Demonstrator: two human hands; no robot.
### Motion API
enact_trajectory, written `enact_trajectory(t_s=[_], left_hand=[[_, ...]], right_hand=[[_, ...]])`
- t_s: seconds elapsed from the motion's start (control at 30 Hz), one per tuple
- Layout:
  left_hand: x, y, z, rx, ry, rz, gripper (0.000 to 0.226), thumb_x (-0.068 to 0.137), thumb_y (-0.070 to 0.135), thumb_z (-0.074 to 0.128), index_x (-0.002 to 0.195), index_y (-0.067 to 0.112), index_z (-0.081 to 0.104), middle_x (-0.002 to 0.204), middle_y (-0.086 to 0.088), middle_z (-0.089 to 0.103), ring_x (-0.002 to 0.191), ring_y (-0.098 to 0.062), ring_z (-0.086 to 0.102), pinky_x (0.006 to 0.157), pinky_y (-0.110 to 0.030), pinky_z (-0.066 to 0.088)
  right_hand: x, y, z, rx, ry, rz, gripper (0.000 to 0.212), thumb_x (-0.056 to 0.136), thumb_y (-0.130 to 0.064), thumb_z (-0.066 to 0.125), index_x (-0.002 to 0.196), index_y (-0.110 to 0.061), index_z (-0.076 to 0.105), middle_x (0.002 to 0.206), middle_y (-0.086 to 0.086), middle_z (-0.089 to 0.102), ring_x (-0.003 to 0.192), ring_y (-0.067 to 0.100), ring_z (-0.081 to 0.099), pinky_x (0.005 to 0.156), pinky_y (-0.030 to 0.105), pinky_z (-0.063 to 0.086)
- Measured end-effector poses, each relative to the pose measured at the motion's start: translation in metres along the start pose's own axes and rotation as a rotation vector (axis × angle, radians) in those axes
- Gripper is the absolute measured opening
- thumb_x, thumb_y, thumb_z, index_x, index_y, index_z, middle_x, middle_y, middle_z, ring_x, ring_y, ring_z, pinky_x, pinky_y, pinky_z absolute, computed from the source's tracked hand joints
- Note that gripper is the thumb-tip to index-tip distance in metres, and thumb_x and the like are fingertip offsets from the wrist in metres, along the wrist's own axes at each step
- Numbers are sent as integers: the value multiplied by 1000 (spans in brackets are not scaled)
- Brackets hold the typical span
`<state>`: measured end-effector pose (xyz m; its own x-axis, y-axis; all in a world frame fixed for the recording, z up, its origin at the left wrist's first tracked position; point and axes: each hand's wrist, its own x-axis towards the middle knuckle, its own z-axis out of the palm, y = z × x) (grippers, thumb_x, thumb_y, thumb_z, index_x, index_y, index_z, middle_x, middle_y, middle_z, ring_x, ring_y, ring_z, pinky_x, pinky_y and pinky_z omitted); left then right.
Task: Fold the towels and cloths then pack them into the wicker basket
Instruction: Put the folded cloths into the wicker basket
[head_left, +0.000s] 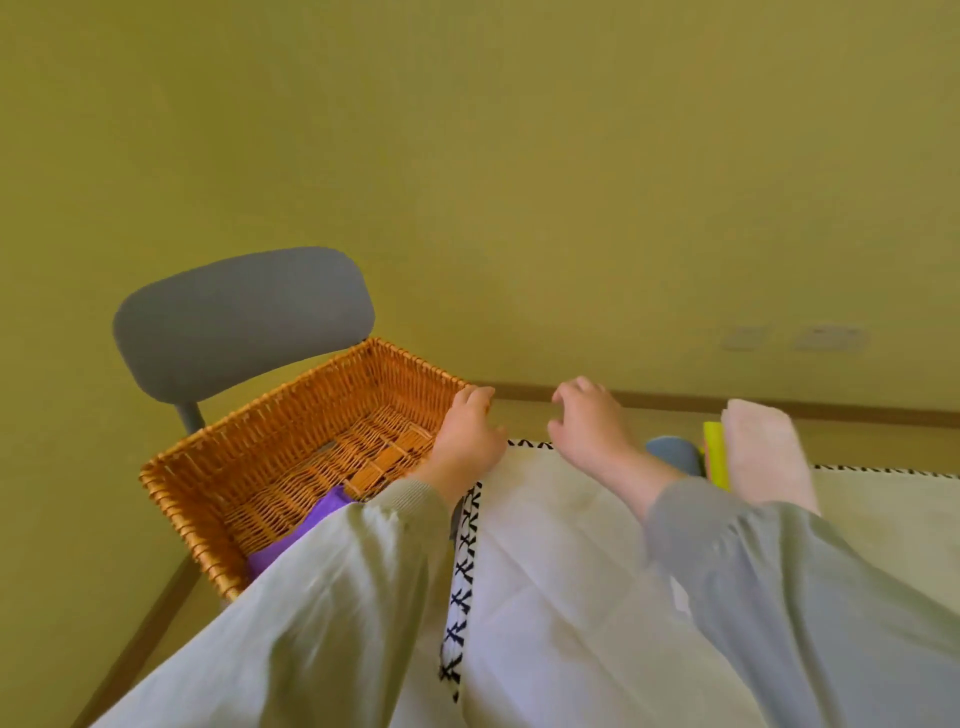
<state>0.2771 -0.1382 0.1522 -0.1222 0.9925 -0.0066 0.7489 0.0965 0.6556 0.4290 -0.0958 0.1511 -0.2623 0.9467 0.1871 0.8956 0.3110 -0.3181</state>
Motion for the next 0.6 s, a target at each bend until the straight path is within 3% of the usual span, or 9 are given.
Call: enact_trajectory(t_s=[0.13, 0.27, 0.37, 0.47, 0.6], left_hand=[[1, 37, 40, -48, -129, 18, 54, 95, 14, 48, 146, 11, 30, 150, -11, 31, 135, -24, 36, 106, -27, 30], [2, 68, 78, -113, -255, 6, 53, 95, 14, 45, 146, 17, 31, 146, -10, 35, 122, -23, 47, 87, -23, 38], [1, 86, 103, -160, -350, 13, 52, 95, 12, 44, 145, 17, 32, 147, -9, 35, 124, -22, 46, 89, -24, 39], [0, 95, 123, -260, -387, -30, 50, 95, 10, 43, 143, 17, 37, 142, -9, 43, 114, -22, 52, 90, -27, 44], [2, 104, 149, -364, -425, -68, 45, 96, 4, 42, 140, 13, 43, 143, -5, 44, 125, -20, 47, 87, -18, 37]], right_hand=[[-20, 59, -13, -40, 32, 124, 33, 87, -20, 54, 118, -9, 56, 124, 9, 52, 117, 27, 44, 98, 34, 36], [-39, 114, -25, -30, 32, 270, 32, 91, -18, 49, 121, -7, 54, 127, 10, 49, 120, 28, 43, 98, 36, 38], [-47, 152, -32, -55, 57, 353, 32, 93, -18, 46, 121, -5, 54, 129, 13, 48, 121, 30, 41, 99, 36, 35], [-53, 180, -33, -60, 103, 445, 34, 95, -15, 43, 127, -7, 53, 138, 15, 42, 125, 33, 37, 101, 36, 33], [-63, 210, -32, 58, 79, 701, 48, 94, -10, 39, 141, -16, 41, 150, 15, 28, 136, 33, 27, 107, 38, 31]])
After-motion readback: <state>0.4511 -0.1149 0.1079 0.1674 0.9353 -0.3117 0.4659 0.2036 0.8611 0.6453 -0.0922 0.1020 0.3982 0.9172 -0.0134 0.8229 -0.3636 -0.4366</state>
